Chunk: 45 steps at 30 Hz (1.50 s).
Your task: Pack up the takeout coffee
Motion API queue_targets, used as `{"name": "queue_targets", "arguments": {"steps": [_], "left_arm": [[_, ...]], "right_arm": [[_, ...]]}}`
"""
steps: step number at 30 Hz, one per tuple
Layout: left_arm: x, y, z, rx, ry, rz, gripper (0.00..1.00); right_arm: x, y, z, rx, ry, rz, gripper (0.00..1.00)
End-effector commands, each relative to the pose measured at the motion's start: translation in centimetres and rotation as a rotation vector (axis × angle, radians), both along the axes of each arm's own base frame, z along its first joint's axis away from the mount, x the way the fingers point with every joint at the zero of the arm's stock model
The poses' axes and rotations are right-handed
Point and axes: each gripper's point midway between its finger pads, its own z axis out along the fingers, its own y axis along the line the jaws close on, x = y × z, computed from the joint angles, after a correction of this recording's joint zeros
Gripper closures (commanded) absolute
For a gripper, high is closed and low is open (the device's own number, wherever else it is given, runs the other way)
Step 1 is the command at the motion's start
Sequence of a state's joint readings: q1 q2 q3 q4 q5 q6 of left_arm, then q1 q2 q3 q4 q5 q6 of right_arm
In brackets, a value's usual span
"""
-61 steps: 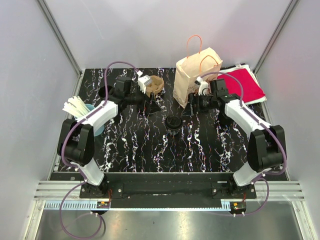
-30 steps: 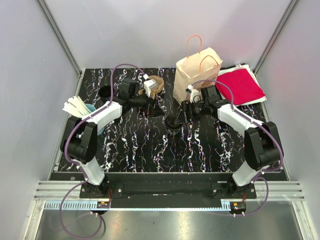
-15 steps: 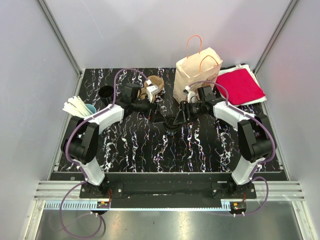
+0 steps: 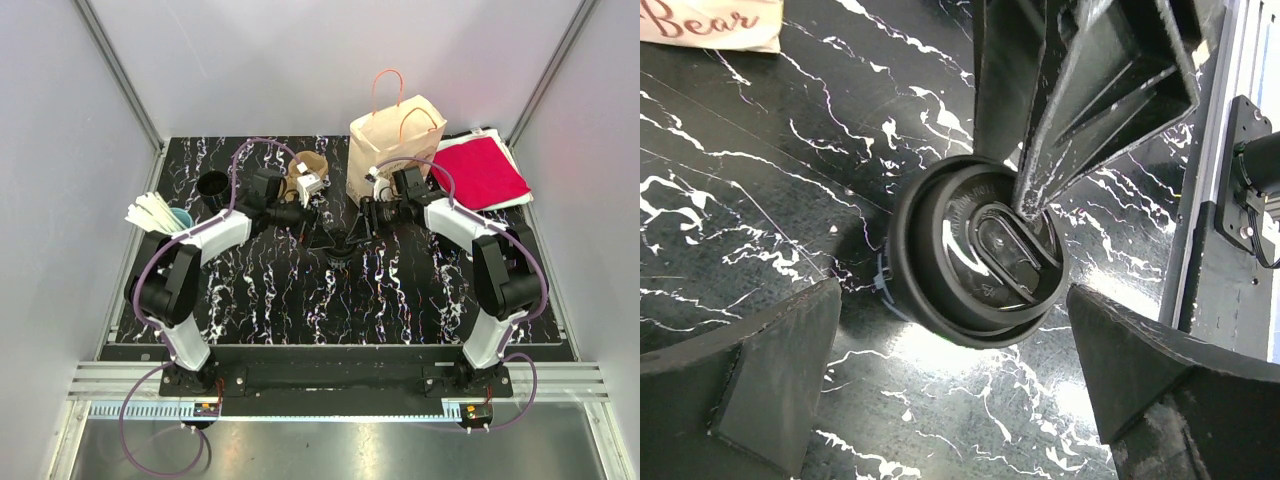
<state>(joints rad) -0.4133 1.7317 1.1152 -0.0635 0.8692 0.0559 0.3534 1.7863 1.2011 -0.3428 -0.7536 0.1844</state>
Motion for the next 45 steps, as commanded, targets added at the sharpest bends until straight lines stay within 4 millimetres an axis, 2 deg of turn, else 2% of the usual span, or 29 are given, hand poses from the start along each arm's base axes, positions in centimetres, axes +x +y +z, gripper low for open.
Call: {"name": "queue_targets", "arguments": {"steps": [1, 14, 19, 29, 38, 45], "left_arm": [[0.3, -0.6, -0.2, -0.02, -0.031, -0.029, 0.01], [0.4, -0.9, -0.6, -0.026, -0.011, -0.029, 0.01], [0.5, -0.9, -0.4, -0.029, -0.015, -0.029, 0.01], [1.0, -1.2, 0.6, -0.044, -0.029, -0.031, 0.01], [1.2, -1.4, 0.1, -0.042, 0.001, -0.023, 0.01], [1.3, -1.5, 1.4, -0.059, -0.026, -0.029, 0.01]], "right_arm": [[1.4, 0.2, 0.5, -0.009, -0.031, -0.009, 0.49], [0.6, 1.1, 3.3, 0.074, -0.047, 0.04, 0.4], [0.8, 1.3, 3.6, 0.088, -0.038, 0.042, 0.39], [1.8, 1.3, 2.6, 0.048, -0.03, 0.002, 0.39], [1.7, 1.3, 1.4, -0.002, -0.048, -0.002, 0.34], [1.6, 1.5, 0.8, -0.015, -0.034, -0.006, 0.31]]}}
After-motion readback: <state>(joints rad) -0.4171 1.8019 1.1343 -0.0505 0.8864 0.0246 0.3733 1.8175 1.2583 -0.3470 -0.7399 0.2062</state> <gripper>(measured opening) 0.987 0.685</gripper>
